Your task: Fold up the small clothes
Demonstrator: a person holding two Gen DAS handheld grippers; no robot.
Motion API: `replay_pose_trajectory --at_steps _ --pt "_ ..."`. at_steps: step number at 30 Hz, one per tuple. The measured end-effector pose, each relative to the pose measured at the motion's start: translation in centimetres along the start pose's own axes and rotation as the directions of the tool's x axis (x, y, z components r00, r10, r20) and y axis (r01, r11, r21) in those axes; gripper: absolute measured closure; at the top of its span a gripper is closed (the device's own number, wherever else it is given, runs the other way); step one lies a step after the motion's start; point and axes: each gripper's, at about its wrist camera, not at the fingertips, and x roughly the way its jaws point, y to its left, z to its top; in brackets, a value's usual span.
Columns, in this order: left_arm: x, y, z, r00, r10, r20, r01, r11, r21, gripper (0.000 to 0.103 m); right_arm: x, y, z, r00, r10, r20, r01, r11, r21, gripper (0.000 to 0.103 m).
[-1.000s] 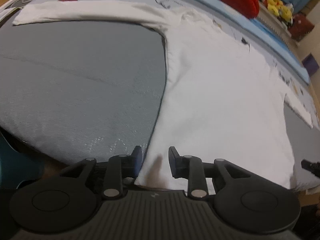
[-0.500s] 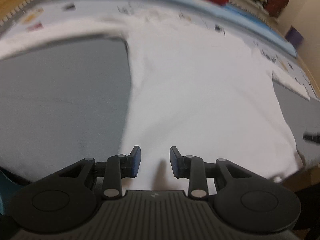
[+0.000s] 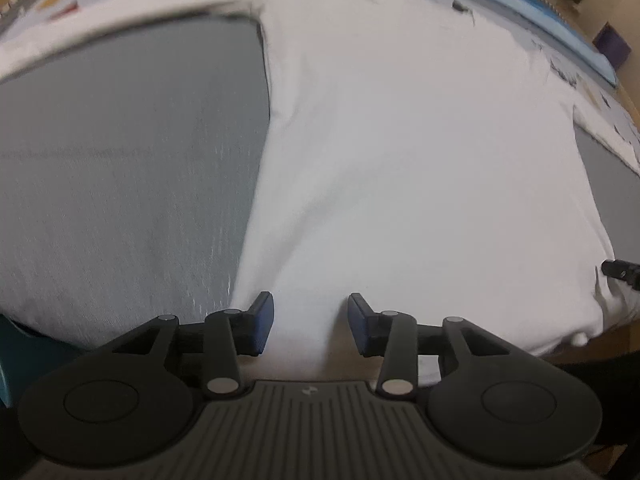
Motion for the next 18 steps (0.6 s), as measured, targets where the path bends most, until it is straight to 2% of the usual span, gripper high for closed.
replay_pose_trajectory --at_steps 2,3,6,8,9,12,16,18 --pt "-1.6 -0.3 0.5 0.994 -0.022 0.108 0.023 1.000 0.000 0.058 -1.4 0.5 0.5 0.995 -0.006 0.097 0.003 1.000 0.030 0.066" --pt "-2.5 -0.4 0.7 0.986 -0.027 0.167 0.027 1.000 -0.001 0.057 -2.2 0.5 0.9 0.989 -0.007 0.150 0.000 0.999 0.045 0.066" --pt "-5.1 -0.8 1.0 0.940 -0.007 0.342 0.011 1.000 -0.009 0.057 -3.9 0.6 1.6 0.960 -0.016 0.279 -0.006 0.997 0.076 0.066" --pt "-6.1 -1.6 1.5 0.906 0.009 0.423 -0.006 1.000 -0.008 0.057 -4.5 0.7 2.1 0.943 -0.022 0.331 -0.010 0.995 0.095 0.066" --pt "-6.8 -1.7 1.7 0.888 0.014 0.459 -0.012 1.000 -0.008 0.057 -4.3 0.3 2.3 0.938 -0.023 0.347 -0.014 0.995 0.103 0.066" --pt "-9.2 -2.4 3.4 0.854 0.008 0.521 -0.007 1.000 -0.003 0.057 -4.6 0.4 2.7 0.924 -0.022 0.382 -0.030 0.991 0.131 0.066" --pt "-12.5 -3.0 7.0 0.782 0.017 0.624 -0.052 0.998 0.039 0.048 -4.7 0.7 2.9 0.901 -0.025 0.432 -0.035 0.991 0.130 0.066" --pt "-14.1 -2.8 9.1 0.757 0.028 0.653 -0.084 0.995 0.054 0.047 -4.6 1.4 2.9 0.886 -0.035 0.462 -0.018 0.994 0.109 0.066"
